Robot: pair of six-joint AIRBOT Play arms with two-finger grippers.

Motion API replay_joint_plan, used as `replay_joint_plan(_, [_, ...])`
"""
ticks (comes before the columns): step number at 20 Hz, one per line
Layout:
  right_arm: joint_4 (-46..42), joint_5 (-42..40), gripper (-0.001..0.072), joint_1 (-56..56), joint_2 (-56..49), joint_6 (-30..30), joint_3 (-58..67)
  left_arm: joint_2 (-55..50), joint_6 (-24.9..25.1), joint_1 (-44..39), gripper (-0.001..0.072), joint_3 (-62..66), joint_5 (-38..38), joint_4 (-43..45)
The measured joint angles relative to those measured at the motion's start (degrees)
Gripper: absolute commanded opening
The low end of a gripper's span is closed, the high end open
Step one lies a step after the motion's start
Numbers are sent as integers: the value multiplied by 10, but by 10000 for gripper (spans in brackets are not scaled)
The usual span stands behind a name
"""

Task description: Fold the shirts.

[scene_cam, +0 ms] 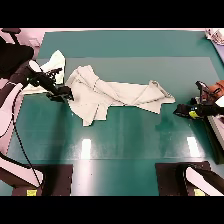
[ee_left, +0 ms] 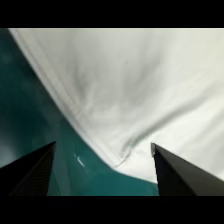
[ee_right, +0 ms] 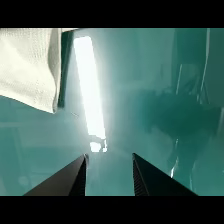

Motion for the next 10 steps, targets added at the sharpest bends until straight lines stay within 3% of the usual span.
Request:
replay_joint_plan(4, [0,1,342,0,41,-2,0,1,21,-14,657,-27,30,-17])
replay_joint_plan(5, [0,1,341,0,50,-2,0,1,24,-23,582,-33,32,-12])
replay_joint_plan(6, [0,0,342,0,57,-2,0,1,25,-32,332,-38,41,-2])
replay_joint_plan(8, [0,1,342,0,64,-3,0,-3,24,-49,75,-43,62,-6])
replay_joint_plan(9, [0,1,342,0,64,-3,0,-3,23,-56,29,-42,66,-3])
replay_joint_plan(10, [0,1,342,0,61,-3,0,-4,21,-59,29,-37,67,-9])
